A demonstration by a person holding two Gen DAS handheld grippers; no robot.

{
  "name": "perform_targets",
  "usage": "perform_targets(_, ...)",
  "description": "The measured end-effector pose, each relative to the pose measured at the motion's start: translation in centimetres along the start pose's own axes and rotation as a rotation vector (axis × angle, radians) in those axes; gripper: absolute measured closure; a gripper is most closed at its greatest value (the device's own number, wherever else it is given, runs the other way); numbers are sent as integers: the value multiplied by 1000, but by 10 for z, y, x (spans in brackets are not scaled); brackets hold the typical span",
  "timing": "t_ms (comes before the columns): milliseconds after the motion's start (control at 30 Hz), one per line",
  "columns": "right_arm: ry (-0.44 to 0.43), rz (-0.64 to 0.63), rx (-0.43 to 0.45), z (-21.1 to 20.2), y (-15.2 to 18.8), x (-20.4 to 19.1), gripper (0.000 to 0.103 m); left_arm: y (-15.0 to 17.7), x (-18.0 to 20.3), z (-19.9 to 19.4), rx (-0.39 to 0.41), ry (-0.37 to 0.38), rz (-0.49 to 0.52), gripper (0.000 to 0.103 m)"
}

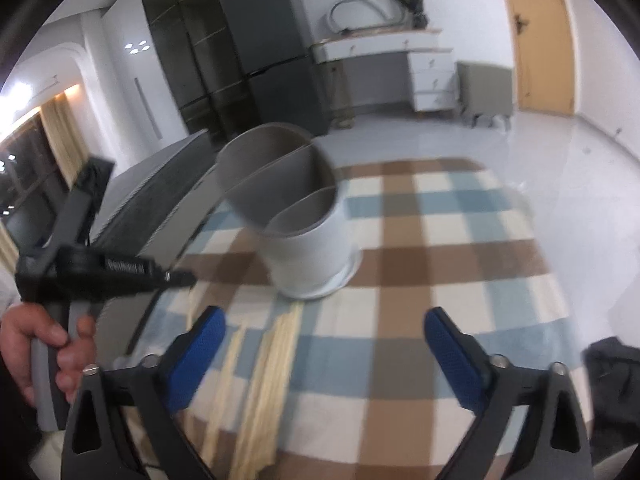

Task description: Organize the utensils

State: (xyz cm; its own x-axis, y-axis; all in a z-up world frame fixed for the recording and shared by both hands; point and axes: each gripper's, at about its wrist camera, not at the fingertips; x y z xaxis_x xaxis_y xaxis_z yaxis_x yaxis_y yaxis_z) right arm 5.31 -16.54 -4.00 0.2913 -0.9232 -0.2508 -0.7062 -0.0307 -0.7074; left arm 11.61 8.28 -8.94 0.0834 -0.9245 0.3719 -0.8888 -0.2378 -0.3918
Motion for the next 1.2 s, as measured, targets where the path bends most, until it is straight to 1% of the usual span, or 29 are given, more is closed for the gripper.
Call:
perform_targets(33,-22,9,-23,3,0,-3,17,2,9,-7,15,12,-1,102)
perform_targets(100,-72,20,-88,12,-2,-12,21,3,7,-20,43,33,5,102)
perform_targets(133,-91,22,-112,17,-2,-17,26,4,6,-23,50,34,6,102)
perform_targets(200,-126,20,-174,33,-4,-29,30,5,3,-27,56,47,5,102)
perform_targets(233,-134,21,-202,42,-5,-35,36,5,1,-30,58,39,9,102)
perform_targets(367,-129,12,-316,82,-7,-60,49,7,-11,-35,49,12,1,103)
perform_targets(400,-123,1,-335,89,-7,-64,51,8,-13,-37,49,13,-1,103)
perform_targets(433,-115,-23,-370,103,-6,-74,57,9,-17,-39,55,25,-7,103)
perform_targets(467,-110,-35,-383,109,-5,-79,60,9,-20,-41,55,36,-15,103)
perform_targets(500,-92,-57,-404,119,-4,-85,60,9,-22,-42,53,39,-21,103)
perform_targets(533,-65,-77,-433,131,-1,-92,65,9,-25,-42,52,45,-28,103)
perform_targets(567,-61,-84,-446,139,0,-94,70,9,-27,-43,52,50,-35,103)
perform_targets(633,-25,-94,-459,152,2,-97,70,9,-32,-44,49,58,-48,103)
perform_targets(667,-17,-89,-466,158,3,-97,72,9,-34,-44,46,66,-57,103)
perform_targets(800,15,-97,-471,172,3,-99,74,9,-44,-46,37,76,-85,103)
perform_targets(833,47,-115,-479,177,5,-100,76,9,-45,-46,38,76,-88,103)
perform_targets(867,57,-119,-485,179,7,-101,82,9,-47,-46,38,82,-93,103)
perform_targets(900,58,-121,-493,181,8,-102,84,9,-48,-46,37,86,-98,103)
perform_targets(933,79,-139,-499,183,10,-104,86,9,-50,-46,38,89,-107,103)
perform_targets(967,101,-161,-485,182,9,-105,84,8,-52,-47,40,90,-112,103)
perform_targets(1067,168,-245,-477,183,14,-117,86,8,-55,-48,42,88,-128,103)
perform_targets(1100,175,-260,-473,183,14,-118,90,8,-55,-47,40,85,-129,103)
perform_targets(1133,166,-270,-471,183,15,-120,96,8,-54,-47,38,82,-125,103)
perform_targets(1200,177,-276,-466,183,15,-122,99,8,-52,-46,38,82,-114,103)
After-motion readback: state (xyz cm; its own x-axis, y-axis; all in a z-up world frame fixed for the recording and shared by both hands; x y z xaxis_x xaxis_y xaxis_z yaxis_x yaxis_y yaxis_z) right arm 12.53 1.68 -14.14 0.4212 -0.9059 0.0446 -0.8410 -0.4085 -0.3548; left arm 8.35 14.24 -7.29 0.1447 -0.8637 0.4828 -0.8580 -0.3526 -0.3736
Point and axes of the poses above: each gripper's, at about its wrist camera, not at the fingertips, and z roughly the way its jaws point, x to its right, y to its underside, and after that the axes turned 1 degree about z, right-handed
